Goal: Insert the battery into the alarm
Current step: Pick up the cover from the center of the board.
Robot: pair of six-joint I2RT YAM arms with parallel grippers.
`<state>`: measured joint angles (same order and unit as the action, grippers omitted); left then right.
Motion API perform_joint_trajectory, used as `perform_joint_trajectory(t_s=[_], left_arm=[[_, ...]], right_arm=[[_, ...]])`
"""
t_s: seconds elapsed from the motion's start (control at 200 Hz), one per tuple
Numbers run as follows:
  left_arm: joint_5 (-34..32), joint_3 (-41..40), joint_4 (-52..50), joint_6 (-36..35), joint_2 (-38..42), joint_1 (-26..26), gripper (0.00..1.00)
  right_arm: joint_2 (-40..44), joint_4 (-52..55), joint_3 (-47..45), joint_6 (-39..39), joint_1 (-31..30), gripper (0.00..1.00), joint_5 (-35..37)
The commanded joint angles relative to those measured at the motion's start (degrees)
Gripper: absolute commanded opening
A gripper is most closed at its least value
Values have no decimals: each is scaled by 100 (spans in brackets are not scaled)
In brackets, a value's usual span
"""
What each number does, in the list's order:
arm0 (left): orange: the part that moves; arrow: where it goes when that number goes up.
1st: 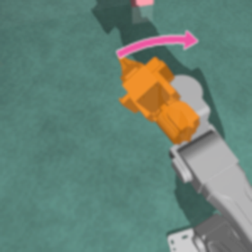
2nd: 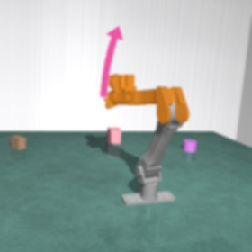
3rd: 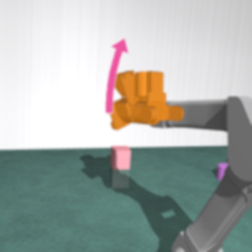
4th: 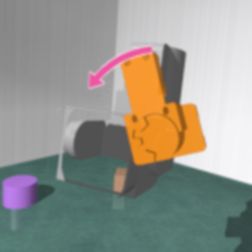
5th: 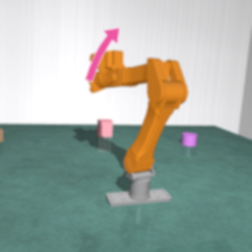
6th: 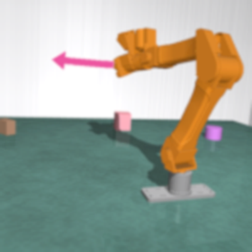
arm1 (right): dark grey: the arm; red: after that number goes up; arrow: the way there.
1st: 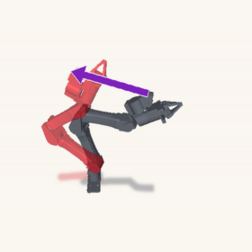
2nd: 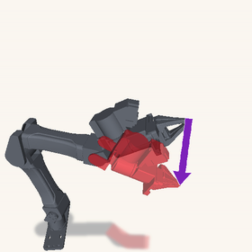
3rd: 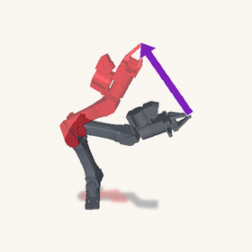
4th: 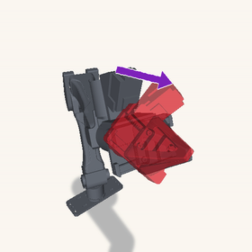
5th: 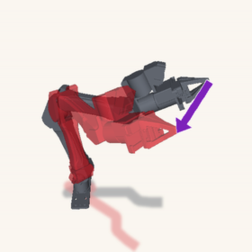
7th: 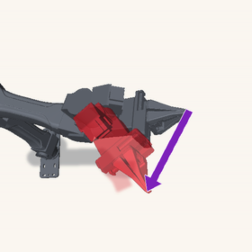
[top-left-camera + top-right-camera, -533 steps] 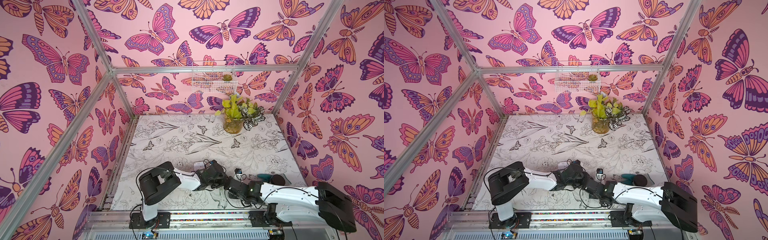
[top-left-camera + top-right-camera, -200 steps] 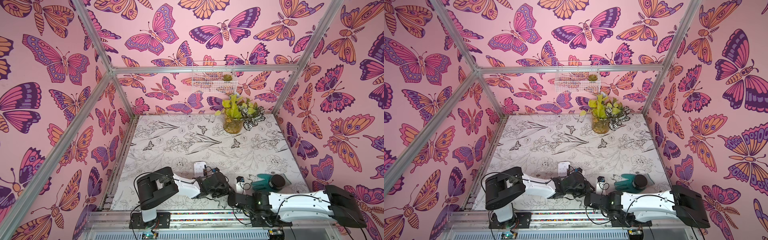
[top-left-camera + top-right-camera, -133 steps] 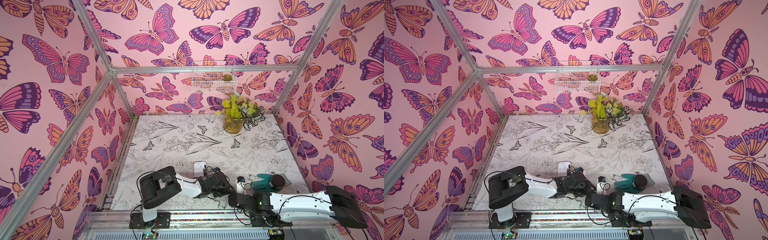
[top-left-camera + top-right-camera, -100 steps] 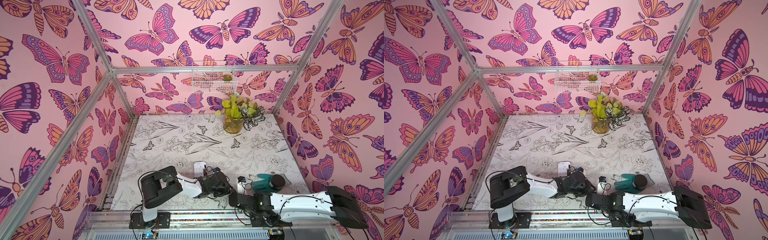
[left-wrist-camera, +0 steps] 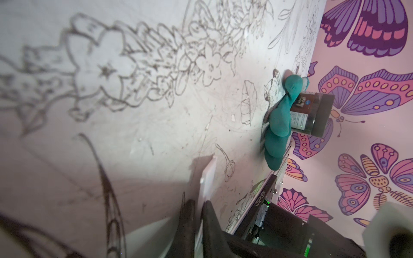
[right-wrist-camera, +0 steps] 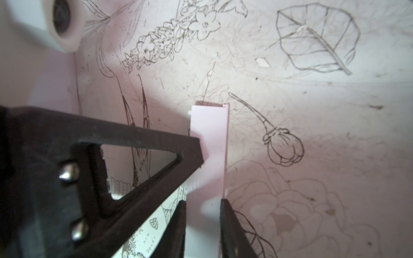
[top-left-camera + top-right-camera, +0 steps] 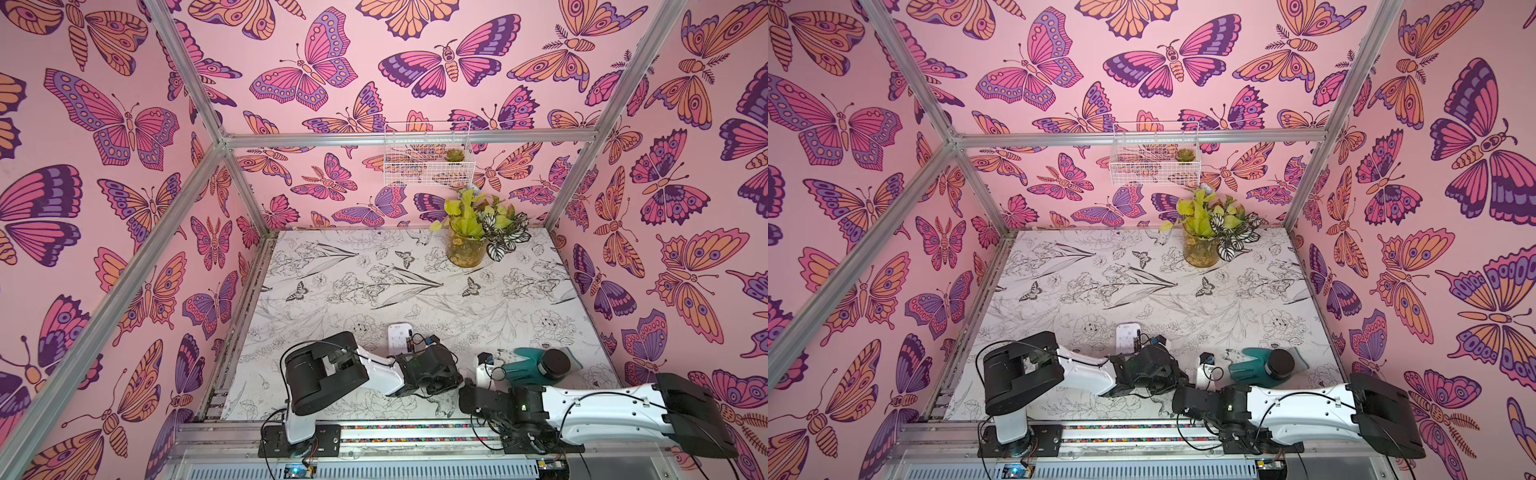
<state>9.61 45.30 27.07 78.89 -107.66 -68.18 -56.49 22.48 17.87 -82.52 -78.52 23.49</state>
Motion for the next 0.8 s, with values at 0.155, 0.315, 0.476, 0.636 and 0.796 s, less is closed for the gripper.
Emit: perform_joint_trajectory(t_s=[0.155,0.315,0.476,0.636,0.796], left_arm=[[174,-209,-360,-44,-397,-81,0],[141,-144,-325,-311,-267,-81,0],[-27,183,-816,-806,15,-55,0],[-81,701,-1343,-1361,171,38,0],[-289,1042,-1836,-1844,478,150,0]], right_arm=[[12,295,-277,35,-49,29,-386],[480,848,-47,156,-49,39,-127],[1314,1755,318,352,-49,45,481],[2159,2472,833,982,-2,51,1118],[2489,3173,1347,1352,423,57,1586]])
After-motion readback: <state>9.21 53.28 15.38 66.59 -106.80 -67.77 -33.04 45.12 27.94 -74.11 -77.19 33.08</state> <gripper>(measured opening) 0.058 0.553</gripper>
